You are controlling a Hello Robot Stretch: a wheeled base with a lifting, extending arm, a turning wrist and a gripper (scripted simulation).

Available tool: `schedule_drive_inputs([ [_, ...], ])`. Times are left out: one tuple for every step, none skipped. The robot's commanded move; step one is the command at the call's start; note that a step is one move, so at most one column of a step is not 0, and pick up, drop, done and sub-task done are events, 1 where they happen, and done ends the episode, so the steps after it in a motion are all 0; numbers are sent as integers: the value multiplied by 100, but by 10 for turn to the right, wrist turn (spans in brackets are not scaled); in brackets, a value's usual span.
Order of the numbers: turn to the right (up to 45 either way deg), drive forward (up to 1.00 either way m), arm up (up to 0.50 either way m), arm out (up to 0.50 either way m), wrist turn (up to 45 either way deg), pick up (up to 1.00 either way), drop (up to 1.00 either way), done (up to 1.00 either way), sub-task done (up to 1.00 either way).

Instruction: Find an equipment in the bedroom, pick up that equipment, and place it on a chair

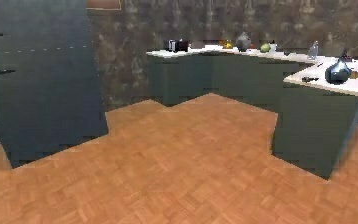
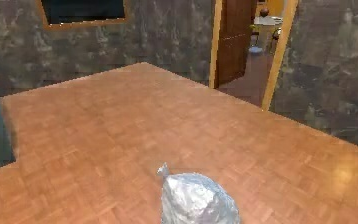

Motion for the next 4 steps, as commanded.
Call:
schedule_drive_inputs([
  [0, 25, 0, 0, 0, 0, 0, 0, 0],
  [450, 0, 0, 0, 0, 0, 0, 0, 0],
  [0, 65, 0, 0, 0, 0, 0, 0, 0],
  [360, 0, 0, 0, 0, 0, 0, 0, 0],
])
